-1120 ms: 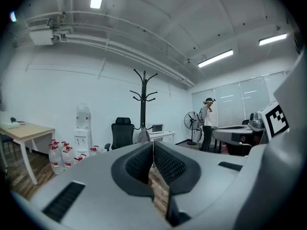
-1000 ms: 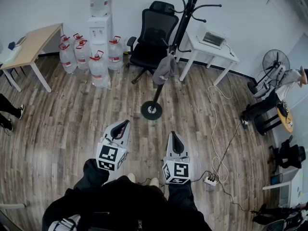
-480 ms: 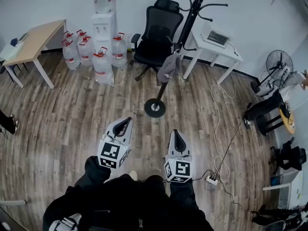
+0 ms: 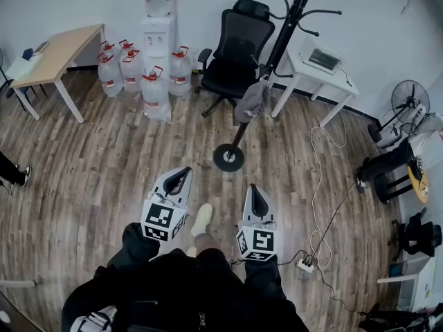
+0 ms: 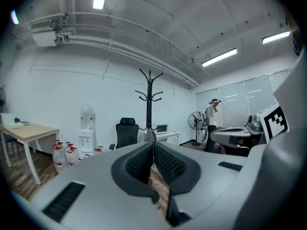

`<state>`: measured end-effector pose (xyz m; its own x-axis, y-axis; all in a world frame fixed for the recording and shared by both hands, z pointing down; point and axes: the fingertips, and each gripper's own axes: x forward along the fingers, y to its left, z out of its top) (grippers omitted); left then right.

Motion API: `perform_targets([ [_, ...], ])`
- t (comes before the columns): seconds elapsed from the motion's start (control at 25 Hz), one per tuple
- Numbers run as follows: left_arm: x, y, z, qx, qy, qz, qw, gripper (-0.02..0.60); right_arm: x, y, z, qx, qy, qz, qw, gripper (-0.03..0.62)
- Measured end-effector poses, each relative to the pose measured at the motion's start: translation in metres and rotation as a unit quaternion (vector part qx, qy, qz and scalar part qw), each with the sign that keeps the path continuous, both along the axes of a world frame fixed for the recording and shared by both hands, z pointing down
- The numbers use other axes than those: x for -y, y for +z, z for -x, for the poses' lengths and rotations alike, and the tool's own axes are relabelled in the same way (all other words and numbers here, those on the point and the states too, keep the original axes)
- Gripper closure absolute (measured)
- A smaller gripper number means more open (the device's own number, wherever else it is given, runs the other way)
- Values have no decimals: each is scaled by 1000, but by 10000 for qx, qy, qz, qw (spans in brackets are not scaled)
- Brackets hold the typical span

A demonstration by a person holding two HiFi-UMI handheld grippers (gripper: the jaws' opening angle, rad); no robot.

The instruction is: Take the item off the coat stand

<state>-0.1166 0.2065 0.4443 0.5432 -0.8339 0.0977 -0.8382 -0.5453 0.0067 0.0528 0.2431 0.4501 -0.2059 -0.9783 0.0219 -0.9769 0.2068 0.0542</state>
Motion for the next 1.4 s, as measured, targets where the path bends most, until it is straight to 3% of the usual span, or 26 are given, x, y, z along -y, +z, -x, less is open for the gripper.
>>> perform_targets([
  [0.28, 64, 7, -7, 65, 12, 15, 10000, 557, 62, 9, -15, 122, 96, 7, 9999, 579],
  [0.88, 262, 7, -34, 339, 215, 192, 9990, 557, 255, 28, -40, 568, 338, 260, 9975, 579],
  [1.4, 361, 5, -74, 203, 544, 74, 9983, 557, 345, 18, -78, 380, 683, 101, 9969, 579],
])
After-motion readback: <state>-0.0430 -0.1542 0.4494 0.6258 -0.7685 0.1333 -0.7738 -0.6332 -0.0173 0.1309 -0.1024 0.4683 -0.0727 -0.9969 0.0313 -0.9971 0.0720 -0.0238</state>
